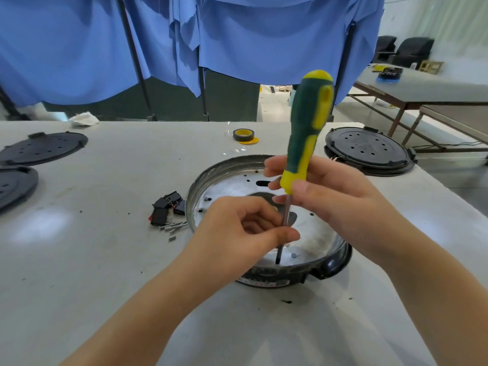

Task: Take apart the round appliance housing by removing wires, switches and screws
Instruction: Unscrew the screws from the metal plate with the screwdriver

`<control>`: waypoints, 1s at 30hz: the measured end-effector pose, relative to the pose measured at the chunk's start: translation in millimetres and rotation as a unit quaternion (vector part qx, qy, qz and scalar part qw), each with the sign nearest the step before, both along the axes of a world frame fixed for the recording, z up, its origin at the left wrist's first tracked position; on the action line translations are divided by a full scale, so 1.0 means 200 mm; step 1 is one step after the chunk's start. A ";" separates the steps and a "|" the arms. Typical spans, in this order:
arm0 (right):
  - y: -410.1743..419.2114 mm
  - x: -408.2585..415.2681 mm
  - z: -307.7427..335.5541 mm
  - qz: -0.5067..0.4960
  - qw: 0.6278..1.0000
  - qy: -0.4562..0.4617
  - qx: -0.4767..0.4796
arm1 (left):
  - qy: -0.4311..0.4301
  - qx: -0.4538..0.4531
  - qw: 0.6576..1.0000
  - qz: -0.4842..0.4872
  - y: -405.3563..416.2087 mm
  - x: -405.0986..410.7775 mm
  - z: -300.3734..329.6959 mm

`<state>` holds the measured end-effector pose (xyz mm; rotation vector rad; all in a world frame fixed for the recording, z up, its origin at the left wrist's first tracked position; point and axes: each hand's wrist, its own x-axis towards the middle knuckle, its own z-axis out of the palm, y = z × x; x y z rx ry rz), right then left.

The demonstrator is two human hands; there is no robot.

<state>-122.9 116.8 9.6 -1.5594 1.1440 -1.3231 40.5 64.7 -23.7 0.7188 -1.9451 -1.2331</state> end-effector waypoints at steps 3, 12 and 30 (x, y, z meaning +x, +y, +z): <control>0.00 0.02 -0.01 -0.047 0.998 0.028 -0.028 | 0.001 -0.014 1.000 0.016 0.00 -0.01 -0.01; 0.00 0.01 0.00 0.009 1.000 -0.013 -0.018 | 0.003 -0.001 1.000 -0.004 0.01 0.00 0.01; -0.01 -0.01 -0.02 -0.007 1.000 -0.008 -0.013 | 0.004 -0.043 0.999 0.000 0.00 -0.01 -0.01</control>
